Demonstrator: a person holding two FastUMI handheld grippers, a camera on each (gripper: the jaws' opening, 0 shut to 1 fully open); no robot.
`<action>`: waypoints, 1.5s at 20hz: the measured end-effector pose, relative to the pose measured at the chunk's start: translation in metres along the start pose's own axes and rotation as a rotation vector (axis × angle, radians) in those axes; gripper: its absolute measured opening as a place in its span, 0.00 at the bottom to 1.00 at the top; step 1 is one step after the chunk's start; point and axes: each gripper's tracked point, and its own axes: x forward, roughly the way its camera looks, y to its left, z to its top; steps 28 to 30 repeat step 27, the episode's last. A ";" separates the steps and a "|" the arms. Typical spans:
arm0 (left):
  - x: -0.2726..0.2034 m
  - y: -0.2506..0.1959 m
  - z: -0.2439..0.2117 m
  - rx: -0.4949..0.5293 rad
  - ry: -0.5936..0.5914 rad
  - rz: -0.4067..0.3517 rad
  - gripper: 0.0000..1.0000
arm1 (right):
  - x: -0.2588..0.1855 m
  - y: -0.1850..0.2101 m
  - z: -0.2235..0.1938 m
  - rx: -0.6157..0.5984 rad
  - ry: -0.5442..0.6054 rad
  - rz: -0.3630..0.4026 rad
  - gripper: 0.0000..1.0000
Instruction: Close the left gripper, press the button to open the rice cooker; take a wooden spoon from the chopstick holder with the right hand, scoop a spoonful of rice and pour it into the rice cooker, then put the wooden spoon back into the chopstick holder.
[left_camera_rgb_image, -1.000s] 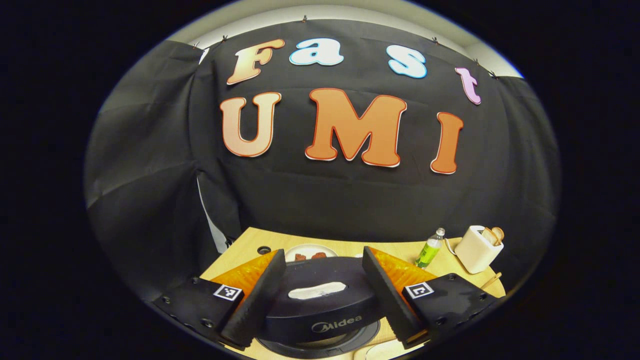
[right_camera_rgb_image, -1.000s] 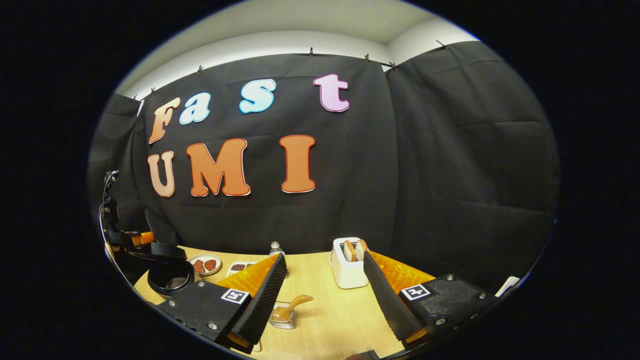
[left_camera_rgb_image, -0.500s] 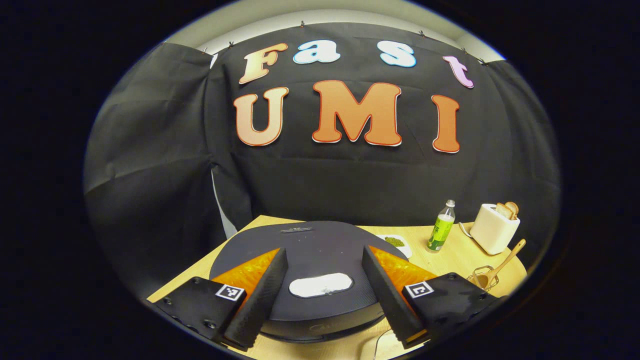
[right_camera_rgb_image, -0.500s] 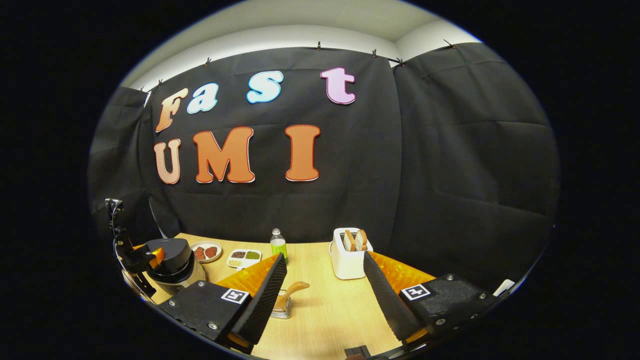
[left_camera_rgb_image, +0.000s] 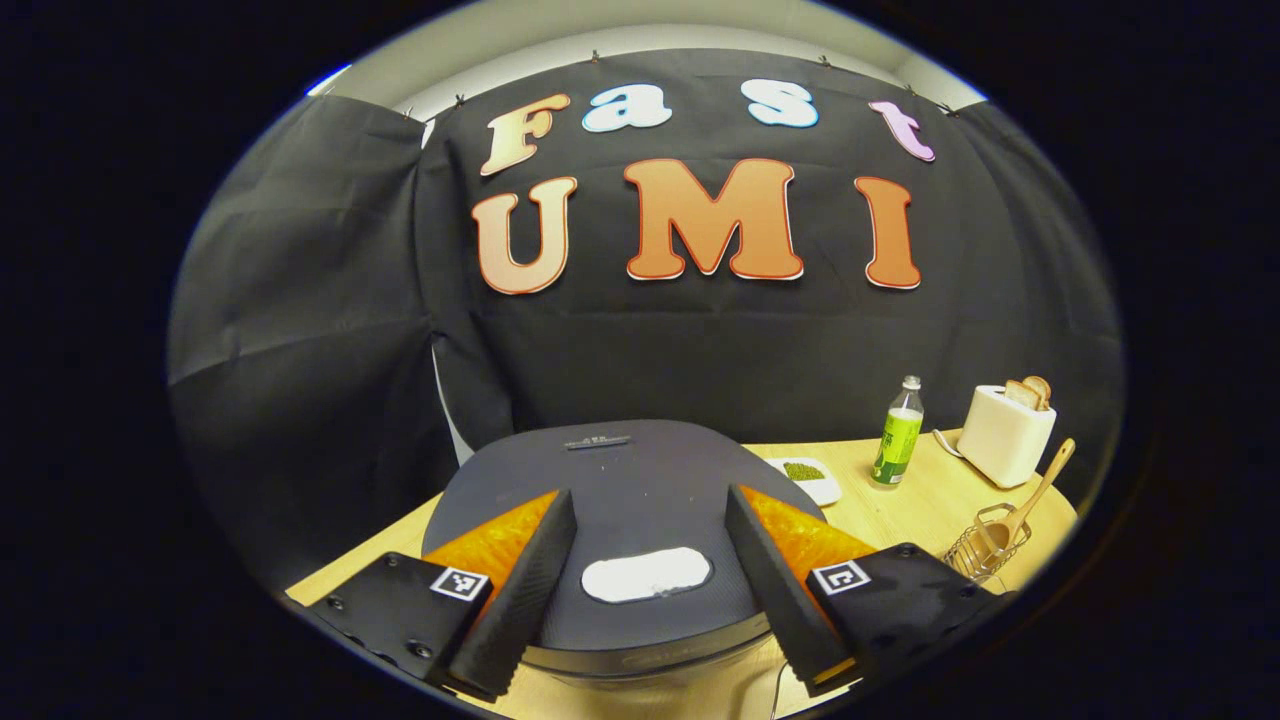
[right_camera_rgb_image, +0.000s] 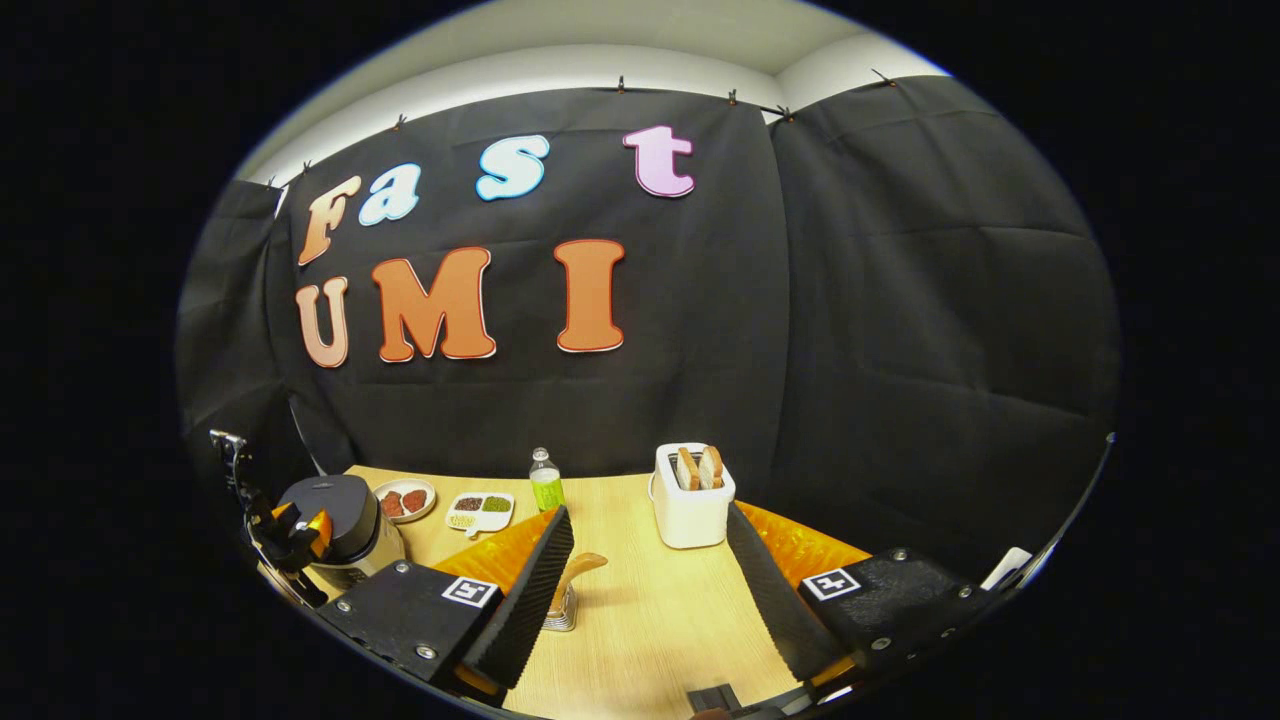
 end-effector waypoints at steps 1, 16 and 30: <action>0.003 0.000 -0.005 0.001 0.010 0.002 0.96 | 0.001 -0.002 -0.002 0.002 0.006 -0.005 0.95; -0.056 0.067 0.199 -0.096 -0.045 0.018 0.96 | 0.004 0.014 0.045 -0.024 -0.101 0.054 1.00; -0.140 0.093 0.321 -0.034 -0.223 0.001 1.00 | 0.003 0.035 0.099 -0.077 -0.204 0.088 0.95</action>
